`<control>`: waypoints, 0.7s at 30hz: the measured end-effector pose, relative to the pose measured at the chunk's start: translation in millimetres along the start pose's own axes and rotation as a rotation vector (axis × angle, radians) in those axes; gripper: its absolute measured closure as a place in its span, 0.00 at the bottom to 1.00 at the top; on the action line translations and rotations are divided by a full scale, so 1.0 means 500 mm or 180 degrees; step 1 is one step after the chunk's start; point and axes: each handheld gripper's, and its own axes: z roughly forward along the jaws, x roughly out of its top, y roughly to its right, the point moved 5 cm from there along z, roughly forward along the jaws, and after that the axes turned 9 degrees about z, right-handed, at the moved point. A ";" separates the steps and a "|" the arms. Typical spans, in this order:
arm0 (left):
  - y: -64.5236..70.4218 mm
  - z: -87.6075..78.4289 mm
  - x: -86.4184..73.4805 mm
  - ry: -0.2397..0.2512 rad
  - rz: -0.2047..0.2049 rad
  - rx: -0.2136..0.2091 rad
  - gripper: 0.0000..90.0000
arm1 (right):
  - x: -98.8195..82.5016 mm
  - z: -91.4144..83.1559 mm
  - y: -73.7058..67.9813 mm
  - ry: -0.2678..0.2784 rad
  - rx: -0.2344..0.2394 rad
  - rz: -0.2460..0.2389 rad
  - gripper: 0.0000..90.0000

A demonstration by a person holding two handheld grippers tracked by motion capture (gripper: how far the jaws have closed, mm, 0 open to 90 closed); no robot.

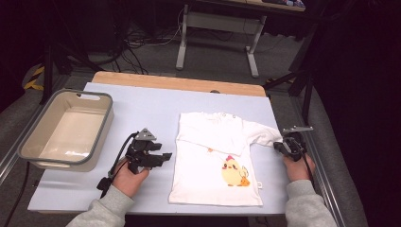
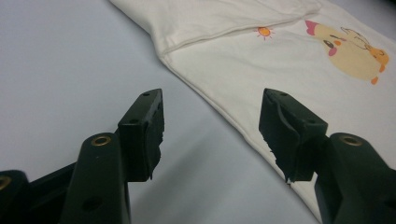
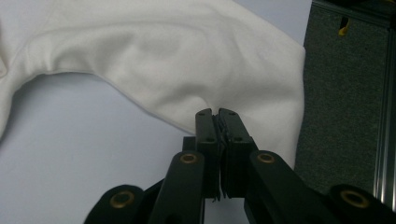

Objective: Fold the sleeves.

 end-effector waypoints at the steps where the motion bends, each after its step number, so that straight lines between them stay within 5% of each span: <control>1: 0.001 -0.001 0.000 0.0010 0.0003 0.0002 0.45 | -0.001 -0.002 0.002 -0.0006 -0.0002 0.0009 0.98; 7: 0.008 0.000 0.003 0.0015 0.0076 0.0006 0.44 | -0.010 -0.013 0.015 -0.0011 0.0042 0.0079 0.96; 15: 0.011 -0.001 0.005 0.0030 0.0124 0.0014 0.42 | 0.015 -0.008 0.032 0.0217 0.0051 0.0361 0.54; 21: 0.011 -0.001 0.005 0.0032 0.0122 0.0014 0.41 | 0.025 0.015 0.049 0.0213 -0.0046 0.0532 0.50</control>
